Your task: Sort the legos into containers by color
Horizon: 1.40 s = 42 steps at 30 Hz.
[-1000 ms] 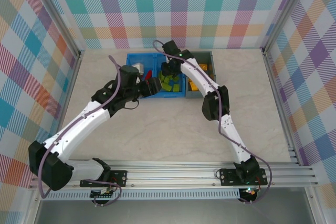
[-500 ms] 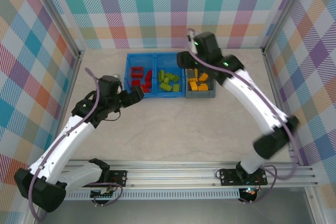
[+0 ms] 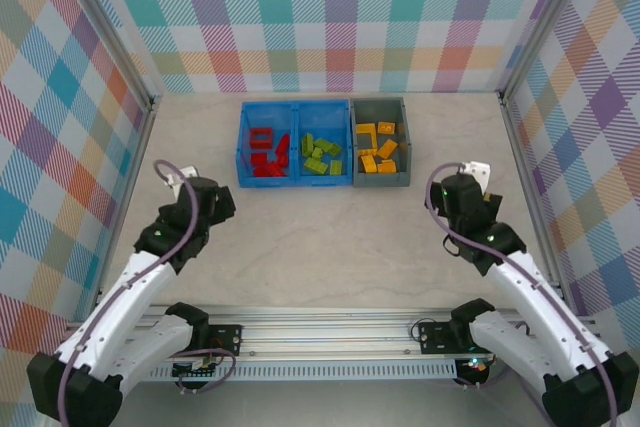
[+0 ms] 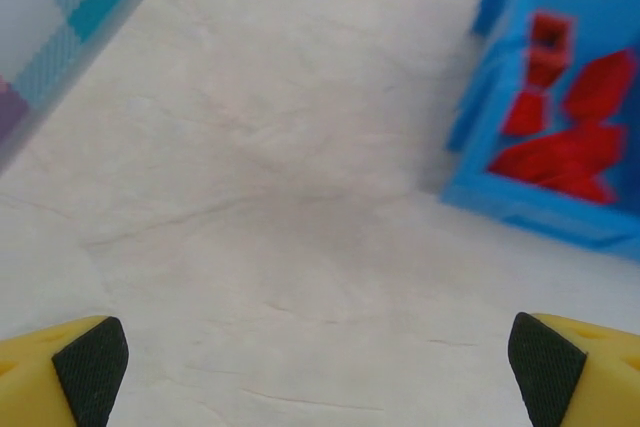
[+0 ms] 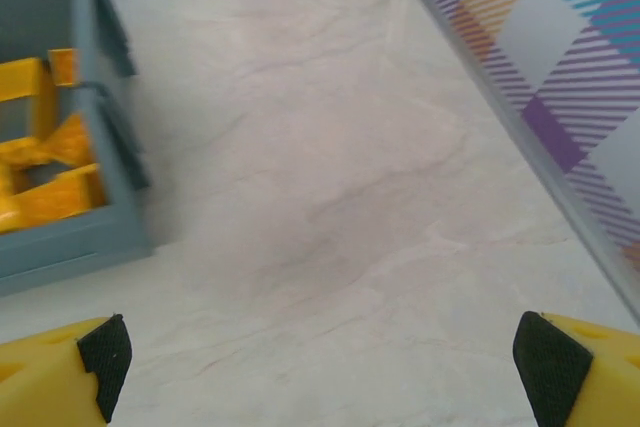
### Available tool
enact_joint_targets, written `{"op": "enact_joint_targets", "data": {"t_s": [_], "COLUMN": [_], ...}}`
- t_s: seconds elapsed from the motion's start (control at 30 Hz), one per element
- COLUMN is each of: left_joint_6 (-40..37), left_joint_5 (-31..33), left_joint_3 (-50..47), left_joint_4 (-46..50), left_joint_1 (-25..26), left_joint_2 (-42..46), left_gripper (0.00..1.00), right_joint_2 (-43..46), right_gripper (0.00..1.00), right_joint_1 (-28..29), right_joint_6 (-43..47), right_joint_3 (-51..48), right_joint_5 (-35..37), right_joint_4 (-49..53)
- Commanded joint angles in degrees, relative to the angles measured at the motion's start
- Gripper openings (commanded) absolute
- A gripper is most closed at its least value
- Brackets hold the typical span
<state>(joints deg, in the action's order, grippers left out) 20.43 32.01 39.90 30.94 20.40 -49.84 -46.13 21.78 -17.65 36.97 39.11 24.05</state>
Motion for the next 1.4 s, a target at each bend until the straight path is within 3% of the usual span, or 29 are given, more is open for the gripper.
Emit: {"op": "enact_joint_targets", "data": {"t_s": [0.0, 0.13, 0.27, 0.37, 0.5, 0.67, 0.73, 0.8, 0.87, 0.9, 1.03, 1.37], "left_joint_6": [-7.6, -13.7, -17.2, -18.3, -22.8, -18.7, -18.7, -20.4, -20.5, -20.4, -19.7, -19.9], "left_joint_5": [9.4, -7.8, -8.2, -12.1, -13.9, -19.1, -20.5, -23.0, -23.0, -23.2, -21.6, -21.3], "left_joint_3": [-7.0, -13.7, -14.0, -13.6, -9.6, -3.8, -7.1, -12.0, -20.0, -22.0, -16.4, -16.8], "left_joint_4": [-13.2, -33.0, -45.0, -53.5, -58.1, -54.0, -60.3, -68.2, -85.6, -89.5, -77.2, -78.7], "left_joint_1": [-2.0, -7.4, -9.6, -12.2, -13.7, -17.1, -17.0, -16.6, -16.6, -16.6, -16.6, -16.4], "left_joint_2": [-2.6, -8.9, -18.5, -25.7, -33.2, -38.5, -38.7, -37.7, -40.0, -39.9, -39.3, -39.7], "left_gripper": [1.00, 1.00, 1.00, 1.00, 1.00, 1.00, 1.00, 1.00, 1.00, 1.00, 1.00, 1.00], "right_joint_2": [0.8, -5.6, -13.9, -20.5, -28.2, -36.8, -41.1, -40.2, -40.6, -40.5, -41.2, -41.3], "right_gripper": [1.00, 1.00, 1.00, 1.00, 1.00, 1.00, 1.00, 1.00, 1.00, 1.00, 1.00, 1.00], "right_joint_1": [-3.0, -6.5, -9.3, -11.1, -12.5, -16.3, -17.7, -17.7, -17.8, -17.7, -18.3, -18.7], "right_joint_6": [10.1, 13.6, 15.3, 16.1, 17.4, 17.9, 16.9, 16.6, 16.9, 16.9, 16.4, 16.1], "right_joint_3": [-10.9, -15.6, -20.8, -19.0, -16.5, -16.2, -18.3, -18.2, -18.7, -18.5, -14.7, -14.6], "right_joint_5": [-6.0, -11.7, -17.1, -21.1, -24.2, -26.8, -28.0, -28.2, -28.4, -28.6, -29.3, -29.4], "right_joint_4": [-23.0, -31.9, -49.1, -54.3, -62.3, -72.4, -80.0, -78.2, -80.0, -79.2, -72.9, -72.9]}}
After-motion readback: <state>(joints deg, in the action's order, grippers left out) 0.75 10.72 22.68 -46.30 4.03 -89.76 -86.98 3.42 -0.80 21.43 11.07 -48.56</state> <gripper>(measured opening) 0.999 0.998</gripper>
